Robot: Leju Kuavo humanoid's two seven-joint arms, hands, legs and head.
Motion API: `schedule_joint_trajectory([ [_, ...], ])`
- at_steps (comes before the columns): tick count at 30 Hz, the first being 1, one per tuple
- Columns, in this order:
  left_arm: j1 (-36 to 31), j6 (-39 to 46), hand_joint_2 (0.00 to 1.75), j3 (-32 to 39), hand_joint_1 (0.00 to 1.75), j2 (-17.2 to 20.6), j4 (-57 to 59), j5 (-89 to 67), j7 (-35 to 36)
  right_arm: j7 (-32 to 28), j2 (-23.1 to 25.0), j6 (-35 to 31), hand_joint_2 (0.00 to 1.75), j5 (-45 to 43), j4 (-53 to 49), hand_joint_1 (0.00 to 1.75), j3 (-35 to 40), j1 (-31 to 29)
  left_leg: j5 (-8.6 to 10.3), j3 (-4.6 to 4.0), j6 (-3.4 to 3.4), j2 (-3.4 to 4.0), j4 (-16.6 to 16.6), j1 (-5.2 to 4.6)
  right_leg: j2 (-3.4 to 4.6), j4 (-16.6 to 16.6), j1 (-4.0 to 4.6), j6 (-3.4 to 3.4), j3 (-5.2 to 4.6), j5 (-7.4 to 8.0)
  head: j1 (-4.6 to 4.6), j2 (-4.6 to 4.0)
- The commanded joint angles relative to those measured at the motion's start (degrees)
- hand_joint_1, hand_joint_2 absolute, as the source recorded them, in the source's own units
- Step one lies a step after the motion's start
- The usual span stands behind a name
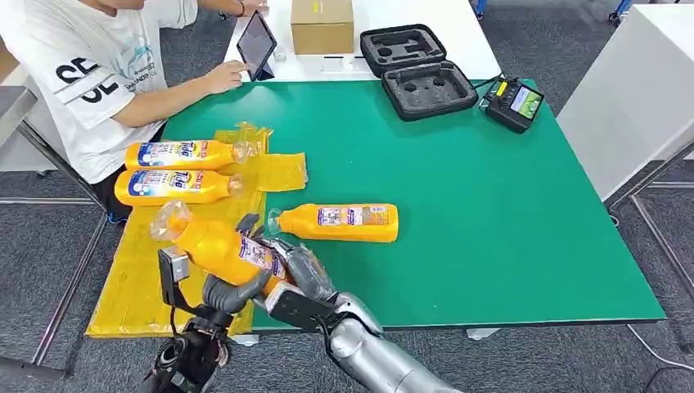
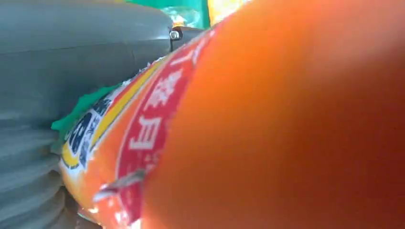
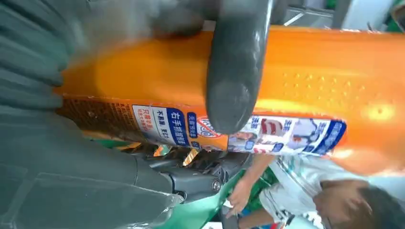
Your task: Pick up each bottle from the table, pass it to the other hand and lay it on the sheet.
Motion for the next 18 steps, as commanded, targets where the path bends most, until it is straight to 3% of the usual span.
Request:
schedule_joint_trajectory([
  [1, -4.4, 1.5, 1.75, 2.6, 0.0, 0.8, -0.8, 0.5, -0.4, 1.7, 1.6, 0.7, 1.75, 3.5, 12.0, 1.75, 7.3, -0.8, -0.07, 0.23, -0.07, -0.21, 0.0, 0.11, -0.16, -0.1, 0.1, -0.06, 0.31, -0.11, 0.04, 0.0],
  [4, -5.0, 1.7, 1.75, 3.0, 0.02, 0.6, -0.6, 0.8, -0.6, 2.1, 1.6, 0.2, 1.75, 4.0, 12.2, 1.75, 7.2, -1.1, -0.05, 0.18, -0.07, -0.26, 0.0, 0.11, -0.24, 0.0, 0.09, -0.05, 0.25, -0.13, 0.04, 0.0],
  [5, -5.1, 1.8, 1.75, 3.0, 0.91, 0.5, -0.5, 1.0, -0.7, 2.2, 1.7, 0.2, 1.75, 4.1, 12.2, 1.75, 7.1, -1.1, -0.03, 0.15, -0.06, -0.25, 0.0, 0.1, -0.23, 0.0, 0.09, -0.05, 0.22, -0.11, 0.02, 0.0],
  [6, -5.2, 2.0, 1.75, 3.0, 1.5, 0.4, -0.5, 1.1, -1.1, 2.0, 1.5, -0.6, 1.75, 4.5, 11.8, 1.75, 6.8, -1.0, -0.06, 0.24, -0.07, -0.32, 0.0, 0.1, -0.28, -0.1, 0.09, -0.05, 0.33, -0.15, 0.04, 0.0],
  [7, -5.2, 2.0, 1.75, 3.0, 1.68, 0.4, -0.5, 1.1, -1.1, 2.0, 1.5, -0.6, 1.75, 4.5, 11.8, 1.75, 6.8, -1.0, -0.04, 0.18, -0.06, -0.28, 0.0, 0.09, -0.25, -0.1, 0.09, -0.04, 0.26, -0.13, 0.04, 0.0],
  [9, -5.6, 2.1, 1.75, 2.9, 1.75, 0.1, -0.4, 1.3, -1.6, 1.7, 1.5, -1.0, 1.75, 4.7, 11.2, 1.75, 6.6, -1.1, -0.06, 0.22, -0.06, -0.33, 0.0, 0.08, -0.28, 0.0, 0.08, -0.04, 0.31, -0.16, 0.04, 0.0],
  [10, -5.6, 2.3, 1.75, 2.9, 1.75, 0.1, -0.4, 1.5, -1.8, 1.8, 1.4, -1.4, 1.75, 5.1, 10.5, 1.19, 6.3, -0.9, -0.06, 0.2, -0.06, -0.3, 0.0, 0.08, -0.26, 0.0, 0.08, -0.04, 0.28, -0.15, 0.04, 0.0],
  [11, -5.7, 2.3, 1.75, 2.8, 1.75, 0.0, -0.4, 1.5, -1.8, 1.8, 1.5, -1.4, 1.75, 5.1, 10.3, 0.0, 6.2, -0.9, -0.04, 0.15, -0.06, -0.26, 0.0, 0.08, -0.22, 0.0, 0.08, -0.05, 0.22, -0.12, 0.04, 0.0],
  [18, -6.0, 2.7, 1.75, 3.1, 1.75, -0.3, -0.7, 1.8, -2.3, 0.6, 1.7, -2.3, 1.75, 5.0, 8.5, 0.0, 5.1, -0.8, -0.06, 0.13, -0.06, -0.16, 0.0, 0.06, -0.12, 0.0, 0.06, -0.05, 0.19, -0.1, 0.07, 0.0],
])
